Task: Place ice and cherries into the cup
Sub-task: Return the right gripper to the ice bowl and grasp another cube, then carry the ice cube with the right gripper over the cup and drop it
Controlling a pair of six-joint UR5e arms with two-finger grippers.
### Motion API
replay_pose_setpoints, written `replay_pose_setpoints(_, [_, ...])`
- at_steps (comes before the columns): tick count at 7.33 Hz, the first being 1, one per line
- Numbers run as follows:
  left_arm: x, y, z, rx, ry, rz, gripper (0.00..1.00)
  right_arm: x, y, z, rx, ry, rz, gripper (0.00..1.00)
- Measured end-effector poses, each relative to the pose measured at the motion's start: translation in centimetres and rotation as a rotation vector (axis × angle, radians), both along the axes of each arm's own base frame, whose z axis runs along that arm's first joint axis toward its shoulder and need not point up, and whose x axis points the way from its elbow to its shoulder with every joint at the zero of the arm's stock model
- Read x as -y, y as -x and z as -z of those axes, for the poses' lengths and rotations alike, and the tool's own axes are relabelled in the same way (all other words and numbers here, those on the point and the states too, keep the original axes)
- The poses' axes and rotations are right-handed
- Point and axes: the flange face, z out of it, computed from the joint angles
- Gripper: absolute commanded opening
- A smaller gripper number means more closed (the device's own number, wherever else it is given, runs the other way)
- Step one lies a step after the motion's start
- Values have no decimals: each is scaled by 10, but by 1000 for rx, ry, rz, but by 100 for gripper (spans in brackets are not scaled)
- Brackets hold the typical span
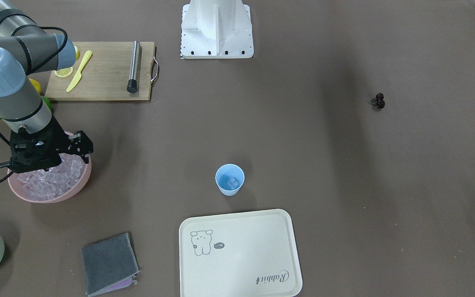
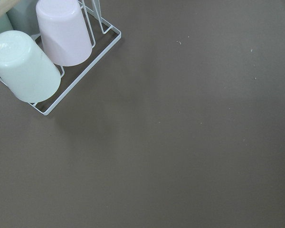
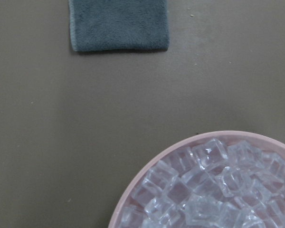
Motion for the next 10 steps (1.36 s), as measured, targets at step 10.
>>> replay_pose_setpoints(10, [1,-1,0,0,-2,-2,98,-8,9,-9,-11,23,-12,57])
